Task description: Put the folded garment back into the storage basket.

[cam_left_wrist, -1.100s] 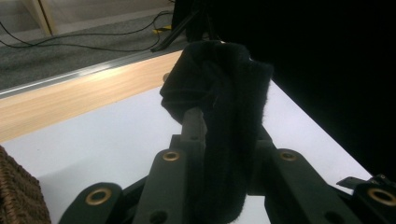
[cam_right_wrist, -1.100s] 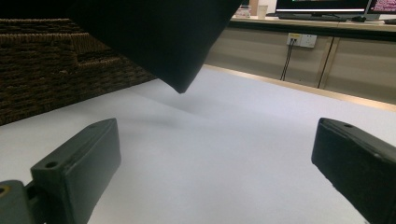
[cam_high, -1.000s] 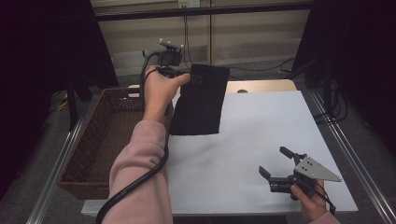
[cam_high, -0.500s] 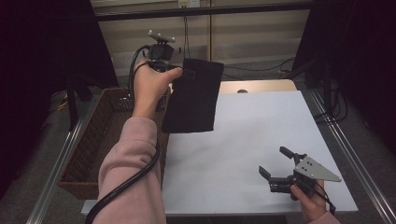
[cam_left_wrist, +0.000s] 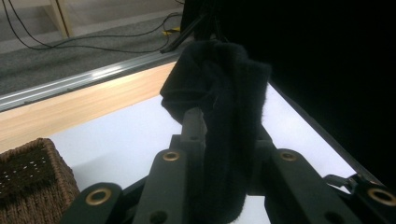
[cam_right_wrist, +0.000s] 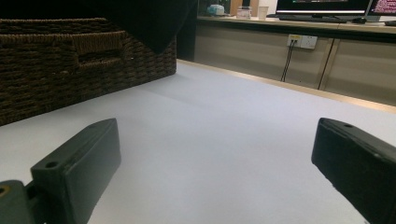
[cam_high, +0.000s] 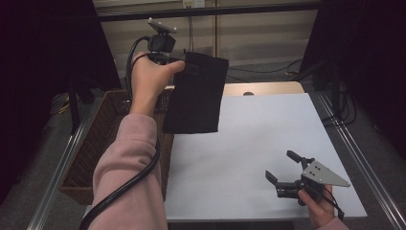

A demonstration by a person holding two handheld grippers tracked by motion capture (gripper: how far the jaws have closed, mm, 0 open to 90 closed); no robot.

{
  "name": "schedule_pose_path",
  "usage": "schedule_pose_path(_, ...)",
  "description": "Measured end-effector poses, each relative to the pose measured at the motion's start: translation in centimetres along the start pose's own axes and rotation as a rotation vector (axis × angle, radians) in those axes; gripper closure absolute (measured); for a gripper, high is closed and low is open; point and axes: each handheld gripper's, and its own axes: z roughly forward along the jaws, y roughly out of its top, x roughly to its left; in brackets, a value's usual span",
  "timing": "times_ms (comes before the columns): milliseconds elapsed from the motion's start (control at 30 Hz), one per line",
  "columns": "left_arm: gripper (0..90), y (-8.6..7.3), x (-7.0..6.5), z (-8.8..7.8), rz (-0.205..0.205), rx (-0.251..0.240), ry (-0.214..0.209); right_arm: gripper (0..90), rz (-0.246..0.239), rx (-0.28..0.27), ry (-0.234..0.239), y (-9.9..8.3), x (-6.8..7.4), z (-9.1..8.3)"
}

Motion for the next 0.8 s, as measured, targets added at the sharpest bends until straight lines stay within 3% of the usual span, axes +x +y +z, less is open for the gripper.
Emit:
schedule_pose_path(333,75.5,0.5,0.1,-1.6,-0.015,0.009,0.019,1.3,0.002,-0.018,0.009,0.0,-0.1,0.1)
schedule_pose_path(400,75.5,0.6,0.2,-1.9,-0.016,0.007,0.029,1.3,0.008,0.004,0.002,0.0,0.1,-0.1)
schedule_pose_path(800,75.6,0.7,0.8,-4.0,-0.033,0.011,0.048,1.3,0.009,0.001,0.001,0.0,0.1,0.0)
